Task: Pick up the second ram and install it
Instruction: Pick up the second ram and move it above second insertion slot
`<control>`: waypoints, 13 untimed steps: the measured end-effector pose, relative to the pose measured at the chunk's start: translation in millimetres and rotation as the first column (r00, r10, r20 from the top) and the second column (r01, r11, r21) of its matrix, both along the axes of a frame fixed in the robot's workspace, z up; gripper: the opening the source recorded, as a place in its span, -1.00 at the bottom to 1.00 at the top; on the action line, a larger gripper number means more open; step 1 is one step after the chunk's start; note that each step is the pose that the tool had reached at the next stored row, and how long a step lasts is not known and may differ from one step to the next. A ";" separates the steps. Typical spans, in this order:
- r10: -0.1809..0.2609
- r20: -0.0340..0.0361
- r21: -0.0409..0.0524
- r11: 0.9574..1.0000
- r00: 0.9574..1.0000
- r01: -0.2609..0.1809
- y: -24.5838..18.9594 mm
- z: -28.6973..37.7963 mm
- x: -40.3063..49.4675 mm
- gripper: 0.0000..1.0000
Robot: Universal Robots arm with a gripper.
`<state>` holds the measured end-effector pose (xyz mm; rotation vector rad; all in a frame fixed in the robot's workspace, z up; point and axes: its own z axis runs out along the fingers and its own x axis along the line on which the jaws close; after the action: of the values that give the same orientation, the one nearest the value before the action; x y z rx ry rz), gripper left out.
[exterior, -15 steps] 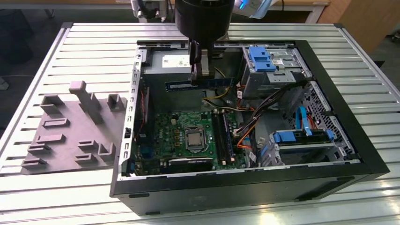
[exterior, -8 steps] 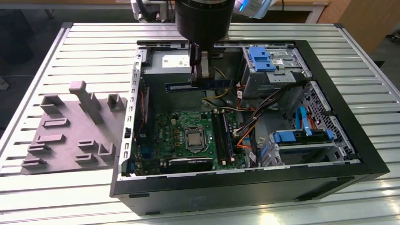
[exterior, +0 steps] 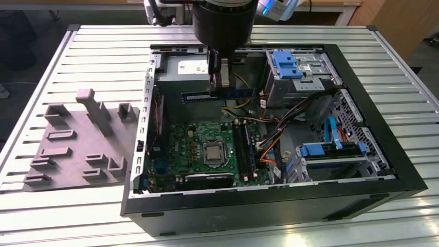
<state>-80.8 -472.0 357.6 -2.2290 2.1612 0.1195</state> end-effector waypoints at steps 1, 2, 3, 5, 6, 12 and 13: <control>0.000 0.000 0.000 1.000 1.000 0.000 0.0 -0.3 0.0 -0.76; 0.000 0.000 -0.001 1.000 1.000 0.000 0.0 -0.6 0.1 -0.76; 0.000 0.000 -0.001 1.000 1.000 0.000 0.0 -1.0 0.0 -0.76; 0.000 0.000 -0.002 1.000 1.000 0.000 -0.1 -1.5 0.1 -0.76; 0.000 0.000 -0.003 1.000 1.000 0.000 -0.1 -1.9 0.1 -0.76; 0.000 0.000 -0.007 1.000 1.000 0.000 -0.1 -3.7 0.0 -0.76; 0.000 0.000 -0.007 1.000 1.000 0.000 -0.1 -4.1 0.0 -0.76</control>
<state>-80.8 -472.1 353.5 -2.2326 2.1656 0.1118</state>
